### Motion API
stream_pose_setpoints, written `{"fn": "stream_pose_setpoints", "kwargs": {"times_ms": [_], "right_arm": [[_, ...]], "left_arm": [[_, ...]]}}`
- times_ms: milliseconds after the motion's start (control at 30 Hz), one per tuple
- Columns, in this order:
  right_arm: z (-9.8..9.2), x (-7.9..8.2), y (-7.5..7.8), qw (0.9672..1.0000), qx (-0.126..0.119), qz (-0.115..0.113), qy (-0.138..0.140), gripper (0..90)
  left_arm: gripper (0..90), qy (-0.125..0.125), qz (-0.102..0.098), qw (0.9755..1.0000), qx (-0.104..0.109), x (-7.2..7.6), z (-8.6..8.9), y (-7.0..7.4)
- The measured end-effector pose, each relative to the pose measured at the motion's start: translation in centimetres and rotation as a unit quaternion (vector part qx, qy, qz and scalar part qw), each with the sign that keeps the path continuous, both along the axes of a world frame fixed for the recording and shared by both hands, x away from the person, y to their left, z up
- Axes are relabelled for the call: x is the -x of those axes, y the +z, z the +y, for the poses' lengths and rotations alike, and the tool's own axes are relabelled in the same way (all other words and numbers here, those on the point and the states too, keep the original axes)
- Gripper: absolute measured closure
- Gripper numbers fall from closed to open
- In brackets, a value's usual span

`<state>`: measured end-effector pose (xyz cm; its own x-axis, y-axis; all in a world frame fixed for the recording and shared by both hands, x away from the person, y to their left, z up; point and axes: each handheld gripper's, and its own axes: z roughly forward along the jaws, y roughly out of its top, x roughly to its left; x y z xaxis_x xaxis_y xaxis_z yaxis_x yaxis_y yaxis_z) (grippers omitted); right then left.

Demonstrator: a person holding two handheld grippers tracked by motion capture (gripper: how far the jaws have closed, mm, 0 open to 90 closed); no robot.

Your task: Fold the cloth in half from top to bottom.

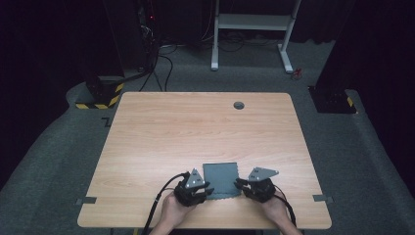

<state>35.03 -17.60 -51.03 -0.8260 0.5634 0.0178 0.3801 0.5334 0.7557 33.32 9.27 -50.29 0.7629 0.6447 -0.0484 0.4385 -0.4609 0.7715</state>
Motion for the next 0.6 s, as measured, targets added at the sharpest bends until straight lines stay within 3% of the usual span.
{"fn": "stream_pose_setpoints", "kwargs": {"times_ms": [100,167,233,300,367,433,500,600], "right_arm": [[0.3,-2.9,0.3,0.9978,-0.016,0.009,-0.063,70.7],[0.7,-4.7,0.2,0.9956,-0.021,0.014,-0.09,68.9],[1.3,-6.3,0.0,0.9941,-0.014,0.02,-0.106,65.1],[1.7,-7.2,-0.2,0.9929,-0.011,0.04,-0.112,63.3],[2.0,-7.7,-0.5,0.9934,0.001,0.051,-0.103,67.4],[2.2,-7.7,-0.7,0.9949,0.01,0.048,-0.088,77.1],[2.4,-7.6,-0.6,0.9959,0.015,0.049,-0.075,85.9],[2.5,-7.5,-0.5,0.9968,0.023,0.039,-0.066,88.3]], "left_arm": [[56.9,0.073,0.005,0.9973,-0.013,-2.9,0.1,0.0],[52.2,0.121,0.029,0.9921,-0.012,-5.2,0.4,-0.4],[50.1,0.137,0.046,0.9894,-0.016,-6.6,0.6,-0.7],[50.2,0.138,0.056,0.9884,-0.032,-7.2,0.5,-0.9],[52.2,0.125,0.053,0.9897,-0.045,-7.3,0.1,-0.9],[60.1,0.111,0.051,0.9911,-0.053,-7.3,-0.1,-0.8],[73.1,0.097,0.058,0.9925,-0.046,-7.2,-0.3,-0.8],[86.8,0.079,0.052,0.9939,-0.056,-7.2,-0.7,-0.7]]}}
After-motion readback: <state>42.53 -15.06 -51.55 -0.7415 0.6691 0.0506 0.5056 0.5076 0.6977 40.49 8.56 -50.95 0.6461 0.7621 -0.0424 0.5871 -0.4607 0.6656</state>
